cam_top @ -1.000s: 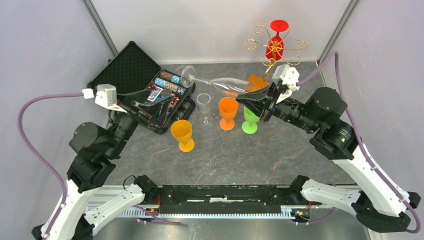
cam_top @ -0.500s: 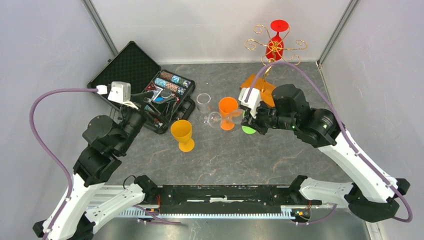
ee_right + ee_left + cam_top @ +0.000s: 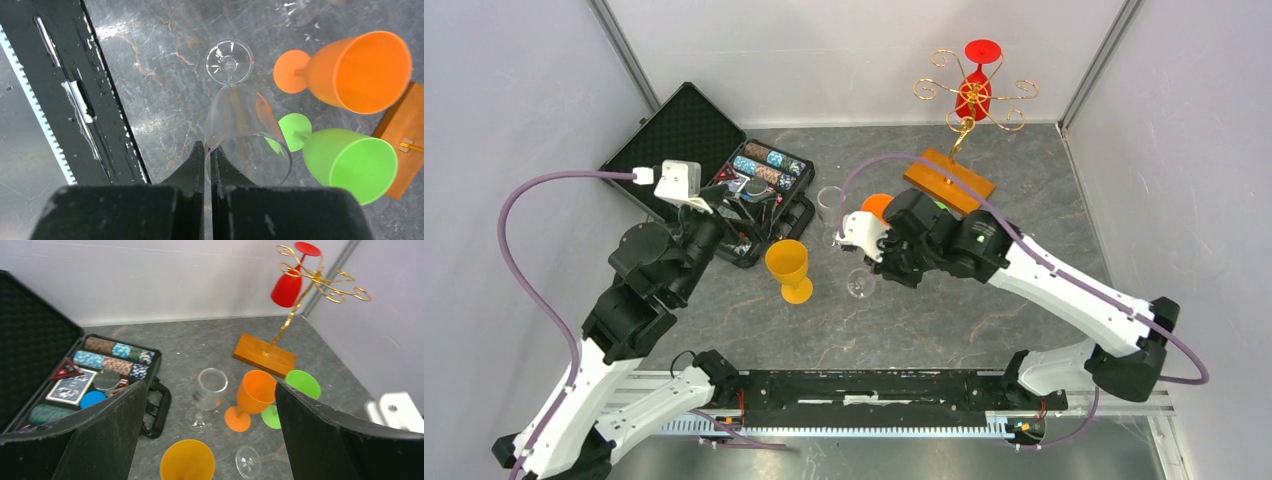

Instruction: Take the wine glass off the wine glass rack

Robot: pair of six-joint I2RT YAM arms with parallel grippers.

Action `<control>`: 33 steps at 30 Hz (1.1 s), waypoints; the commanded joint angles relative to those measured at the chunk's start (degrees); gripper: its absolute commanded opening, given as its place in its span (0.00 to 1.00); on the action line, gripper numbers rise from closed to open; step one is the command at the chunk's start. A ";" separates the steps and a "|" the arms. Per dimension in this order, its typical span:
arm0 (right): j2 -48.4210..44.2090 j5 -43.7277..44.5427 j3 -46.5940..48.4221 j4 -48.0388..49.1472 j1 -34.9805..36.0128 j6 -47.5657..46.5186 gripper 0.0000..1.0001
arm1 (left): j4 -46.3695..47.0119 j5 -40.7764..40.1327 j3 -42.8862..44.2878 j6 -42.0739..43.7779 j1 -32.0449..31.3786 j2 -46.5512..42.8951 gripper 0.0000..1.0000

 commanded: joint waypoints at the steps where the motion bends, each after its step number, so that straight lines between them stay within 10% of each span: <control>1: 1.84 3.89 1.76 -0.26 2.81 0.59 0.00 | -0.43 -6.74 -0.01 3.80 -0.09 -1.03 1.00; 33: 19.69 5.16 16.77 -6.21 9.38 -3.72 0.09 | -4.51 -11.01 0.78 4.49 -0.16 -7.28 1.00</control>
